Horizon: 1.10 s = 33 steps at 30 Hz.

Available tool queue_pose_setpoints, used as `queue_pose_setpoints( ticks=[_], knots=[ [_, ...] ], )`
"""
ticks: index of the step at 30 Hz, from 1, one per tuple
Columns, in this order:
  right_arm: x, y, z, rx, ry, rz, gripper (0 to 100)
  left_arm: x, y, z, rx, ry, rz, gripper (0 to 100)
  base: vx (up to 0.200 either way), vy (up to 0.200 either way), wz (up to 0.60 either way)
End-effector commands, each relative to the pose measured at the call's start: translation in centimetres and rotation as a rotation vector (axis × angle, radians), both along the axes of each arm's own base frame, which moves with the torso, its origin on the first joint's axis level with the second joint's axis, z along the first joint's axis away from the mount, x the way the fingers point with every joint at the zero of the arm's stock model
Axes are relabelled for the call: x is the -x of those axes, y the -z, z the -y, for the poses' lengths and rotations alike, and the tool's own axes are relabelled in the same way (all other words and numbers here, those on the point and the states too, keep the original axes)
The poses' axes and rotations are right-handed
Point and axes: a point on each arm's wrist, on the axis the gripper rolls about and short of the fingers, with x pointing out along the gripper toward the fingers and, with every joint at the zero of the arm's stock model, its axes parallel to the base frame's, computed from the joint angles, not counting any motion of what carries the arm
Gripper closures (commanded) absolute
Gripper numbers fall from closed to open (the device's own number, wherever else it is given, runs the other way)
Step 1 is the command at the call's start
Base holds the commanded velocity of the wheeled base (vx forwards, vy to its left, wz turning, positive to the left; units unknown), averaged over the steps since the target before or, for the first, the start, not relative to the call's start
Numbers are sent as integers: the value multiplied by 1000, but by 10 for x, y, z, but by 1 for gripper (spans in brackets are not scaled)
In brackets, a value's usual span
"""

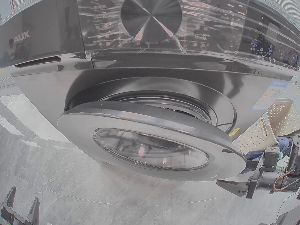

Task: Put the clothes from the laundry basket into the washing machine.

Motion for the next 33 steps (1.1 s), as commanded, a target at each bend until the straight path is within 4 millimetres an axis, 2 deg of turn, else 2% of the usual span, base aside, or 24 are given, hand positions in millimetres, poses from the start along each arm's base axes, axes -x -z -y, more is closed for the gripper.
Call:
queue_pose_setpoints(
  ticks=[1, 6, 12, 16, 18, 24, 29, 33],
  knots=[
    [1, 2, 0, 4, -10, -7, 0, 0, 5, 0, 0, -1, 1, 0, 0, 0, 0],
    [7, 4, -2, 4, -34, -15, 0, 0, 5, 0, 0, -1, 1, 0, 0, 0, 0],
    [-3, -3, -2, -13, 2, 12, 0, 0, 5, 0, 0, -1, 1, 0, 0, 0, 0],
    [-7, -4, -4, -17, 4, 17, 0, 0, 5, 0, 0, -1, 1, 0, -200, 0, 0],
    [-7, -2, -5, -15, -2, 13, 0, 0, 5, 0, 0, -1, 1, 0, -200, 0, 0],
    [6, 11, -5, 13, -50, -23, 0, 0, 5, 0, 0, -1, 1, 0, 0, 0, 0],
    [2, 7, -5, 4, -33, -12, 0, 0, 5, 0, 0, -1, 1, 0, 0, 0, 0],
    [-10, -2, -7, -14, 1, 13, 0, 0, 5, 0, 0, -1, 1, 0, 0, 0, 0]
  ],
)
